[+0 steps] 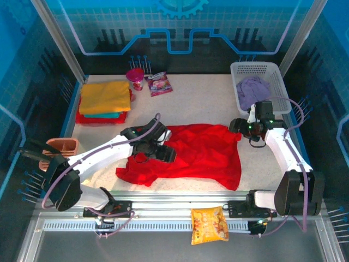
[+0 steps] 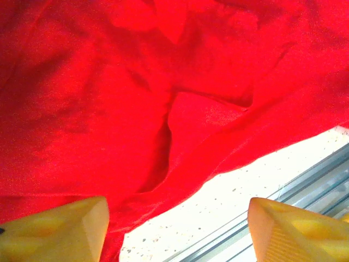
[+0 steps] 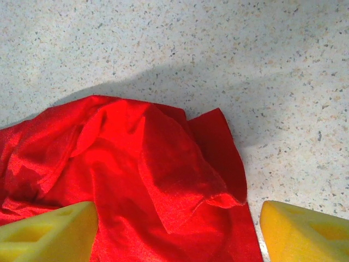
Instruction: Fold and stack the t-shirts
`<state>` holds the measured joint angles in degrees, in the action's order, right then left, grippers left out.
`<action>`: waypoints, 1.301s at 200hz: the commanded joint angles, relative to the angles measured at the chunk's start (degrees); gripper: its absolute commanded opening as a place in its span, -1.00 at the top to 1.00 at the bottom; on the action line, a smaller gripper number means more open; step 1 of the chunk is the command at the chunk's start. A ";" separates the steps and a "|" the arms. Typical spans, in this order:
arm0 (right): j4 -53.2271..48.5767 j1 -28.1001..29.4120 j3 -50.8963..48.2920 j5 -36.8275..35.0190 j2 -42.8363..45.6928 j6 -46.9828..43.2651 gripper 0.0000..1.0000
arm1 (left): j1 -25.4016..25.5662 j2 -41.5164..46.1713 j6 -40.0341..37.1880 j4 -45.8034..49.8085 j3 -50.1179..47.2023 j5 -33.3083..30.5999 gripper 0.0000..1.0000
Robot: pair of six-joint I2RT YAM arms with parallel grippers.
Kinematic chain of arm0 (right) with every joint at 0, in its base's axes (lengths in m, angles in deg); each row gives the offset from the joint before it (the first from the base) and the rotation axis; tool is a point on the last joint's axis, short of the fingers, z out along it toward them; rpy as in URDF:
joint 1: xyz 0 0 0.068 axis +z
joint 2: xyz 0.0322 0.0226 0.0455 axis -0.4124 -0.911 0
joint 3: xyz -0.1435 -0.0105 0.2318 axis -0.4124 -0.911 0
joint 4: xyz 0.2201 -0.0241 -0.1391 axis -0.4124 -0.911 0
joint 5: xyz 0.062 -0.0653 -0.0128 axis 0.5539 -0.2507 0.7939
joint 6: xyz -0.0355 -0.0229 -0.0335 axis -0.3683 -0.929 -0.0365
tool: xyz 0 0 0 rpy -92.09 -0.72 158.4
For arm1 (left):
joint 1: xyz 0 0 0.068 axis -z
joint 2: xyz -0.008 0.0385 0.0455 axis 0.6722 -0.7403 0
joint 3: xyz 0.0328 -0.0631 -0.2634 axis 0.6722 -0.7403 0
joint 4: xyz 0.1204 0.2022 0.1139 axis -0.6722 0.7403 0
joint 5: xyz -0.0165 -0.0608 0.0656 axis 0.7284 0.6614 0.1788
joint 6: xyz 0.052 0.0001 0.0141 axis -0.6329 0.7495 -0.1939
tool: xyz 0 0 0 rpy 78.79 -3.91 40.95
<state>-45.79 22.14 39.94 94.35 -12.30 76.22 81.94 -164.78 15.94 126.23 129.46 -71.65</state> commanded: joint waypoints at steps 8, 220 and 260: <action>-0.69 0.44 1.45 0.90 -0.48 -0.36 -0.57 | -1.82 4.60 0.67 -1.10 -1.44 0.83 -0.45; -1.39 1.00 2.58 3.06 -0.36 -2.69 -0.55 | 0.34 -17.09 -8.58 -13.44 1.61 -0.29 0.14; -1.43 0.97 2.30 2.87 -0.03 -2.98 -0.54 | 0.29 -19.87 -9.61 -14.96 1.85 3.59 0.10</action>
<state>-46.25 22.58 40.70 96.12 -13.02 74.23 82.25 -182.99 8.42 111.13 131.64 -69.81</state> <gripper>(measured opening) 0.772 0.452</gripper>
